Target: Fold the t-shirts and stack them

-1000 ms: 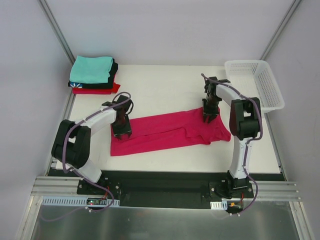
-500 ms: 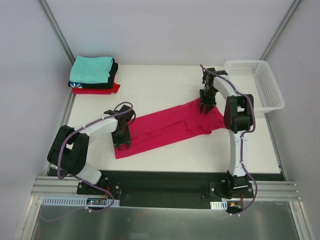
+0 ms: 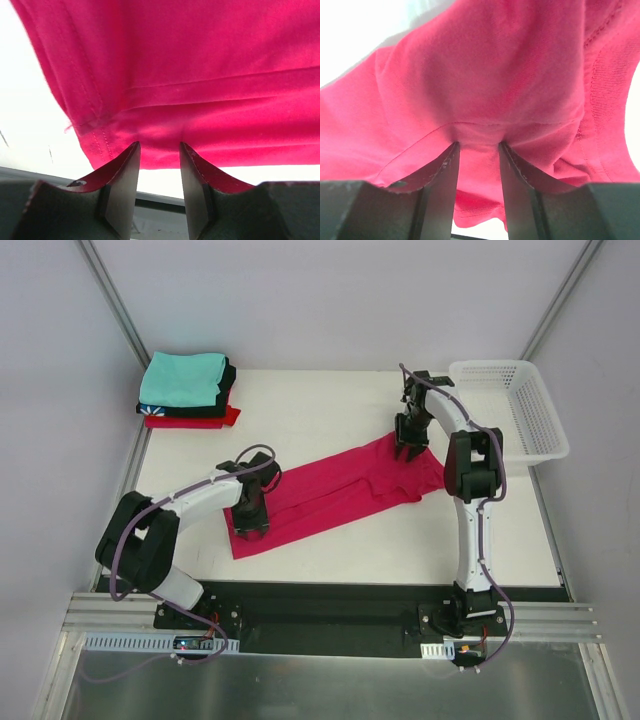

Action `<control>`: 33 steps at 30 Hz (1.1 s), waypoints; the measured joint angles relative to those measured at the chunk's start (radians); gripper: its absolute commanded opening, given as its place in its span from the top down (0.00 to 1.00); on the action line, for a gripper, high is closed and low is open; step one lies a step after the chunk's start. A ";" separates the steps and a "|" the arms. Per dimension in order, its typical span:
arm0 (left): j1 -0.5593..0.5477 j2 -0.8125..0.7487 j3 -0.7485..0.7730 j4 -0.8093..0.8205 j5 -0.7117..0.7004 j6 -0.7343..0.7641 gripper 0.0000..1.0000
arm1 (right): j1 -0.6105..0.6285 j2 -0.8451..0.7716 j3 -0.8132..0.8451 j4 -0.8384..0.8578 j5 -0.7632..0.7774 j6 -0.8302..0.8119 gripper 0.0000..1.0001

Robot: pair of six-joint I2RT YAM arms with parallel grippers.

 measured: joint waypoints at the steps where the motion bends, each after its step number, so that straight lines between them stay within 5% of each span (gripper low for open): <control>1: -0.010 0.001 0.000 0.000 0.000 -0.005 0.64 | 0.000 0.007 0.014 -0.002 -0.011 0.000 0.59; 6: -0.072 0.029 0.016 -0.006 0.000 -0.034 0.65 | -0.002 0.019 0.038 0.004 -0.071 0.001 0.50; 8: -0.106 0.043 0.025 -0.006 0.000 -0.051 0.66 | -0.003 0.020 0.042 0.006 -0.092 0.003 0.38; 13: -0.197 0.048 0.036 -0.019 0.000 -0.094 0.67 | -0.003 0.029 0.073 0.014 -0.145 0.003 0.24; 17: -0.236 0.047 0.081 -0.071 -0.007 -0.121 0.58 | -0.003 0.027 0.074 0.017 -0.163 0.002 0.04; 19: -0.237 0.037 0.132 -0.109 -0.028 -0.122 0.40 | -0.002 0.011 0.061 0.021 -0.160 0.003 0.04; 27: -0.158 -0.003 0.483 -0.182 -0.089 -0.032 0.38 | 0.035 -0.261 -0.053 -0.006 -0.042 -0.001 0.04; 33: -0.054 0.072 0.494 -0.123 -0.097 0.091 0.43 | 0.107 -0.418 -0.179 -0.020 0.172 0.006 0.04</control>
